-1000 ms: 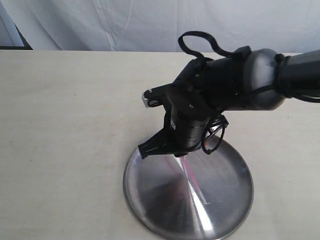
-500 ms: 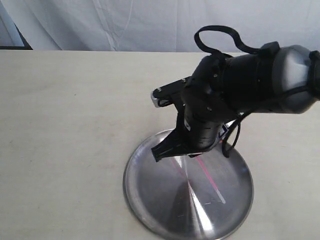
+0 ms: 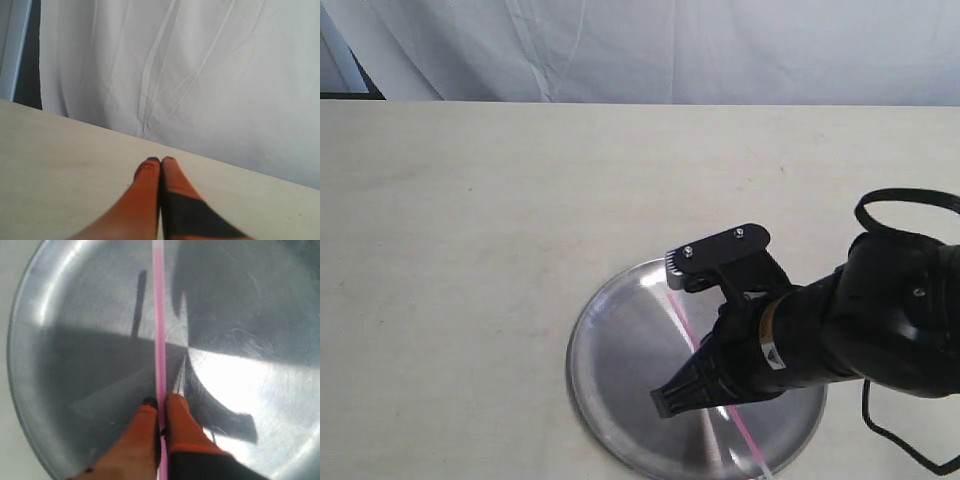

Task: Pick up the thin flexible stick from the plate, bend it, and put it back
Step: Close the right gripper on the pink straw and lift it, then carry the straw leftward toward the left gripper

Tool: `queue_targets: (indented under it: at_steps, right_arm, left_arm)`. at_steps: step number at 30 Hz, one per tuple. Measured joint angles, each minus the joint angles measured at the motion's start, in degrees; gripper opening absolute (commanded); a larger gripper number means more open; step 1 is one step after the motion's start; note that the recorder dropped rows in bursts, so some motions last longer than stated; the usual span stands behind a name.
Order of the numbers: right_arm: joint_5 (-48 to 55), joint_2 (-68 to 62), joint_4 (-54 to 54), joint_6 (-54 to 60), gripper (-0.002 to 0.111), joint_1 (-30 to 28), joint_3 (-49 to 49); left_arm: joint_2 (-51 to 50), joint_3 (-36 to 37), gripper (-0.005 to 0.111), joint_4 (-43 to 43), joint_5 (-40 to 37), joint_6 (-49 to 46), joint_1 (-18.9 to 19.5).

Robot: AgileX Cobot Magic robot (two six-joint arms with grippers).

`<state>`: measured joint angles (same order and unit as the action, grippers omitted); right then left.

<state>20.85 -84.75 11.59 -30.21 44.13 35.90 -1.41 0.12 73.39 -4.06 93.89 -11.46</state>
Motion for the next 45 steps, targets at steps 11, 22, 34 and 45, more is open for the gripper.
queue_targets:
  at_steps: [11,22,34,45]
  right_arm:
    - [-0.13,11.22,-9.13,11.28,-0.001,0.6,0.0]
    - [-4.69,13.19,-44.71,46.58,-0.001,1.04,0.0]
    - [-5.41,11.16,-77.22,82.4,-0.001,8.69,7.31]
    - [-2.48,3.79,-78.03,84.4,-0.001,9.99,16.58]
  left_arm:
    - [0.0,0.0,0.0,-2.8,4.76,2.51,0.0]
    - [0.0,0.0,0.0,-9.39,27.45,5.84,0.0]
    - [0.0,0.0,0.06,-7.36,32.28,23.48,0.0]
    - [0.0,0.0,0.058,-7.11,37.72,25.77,0.0]
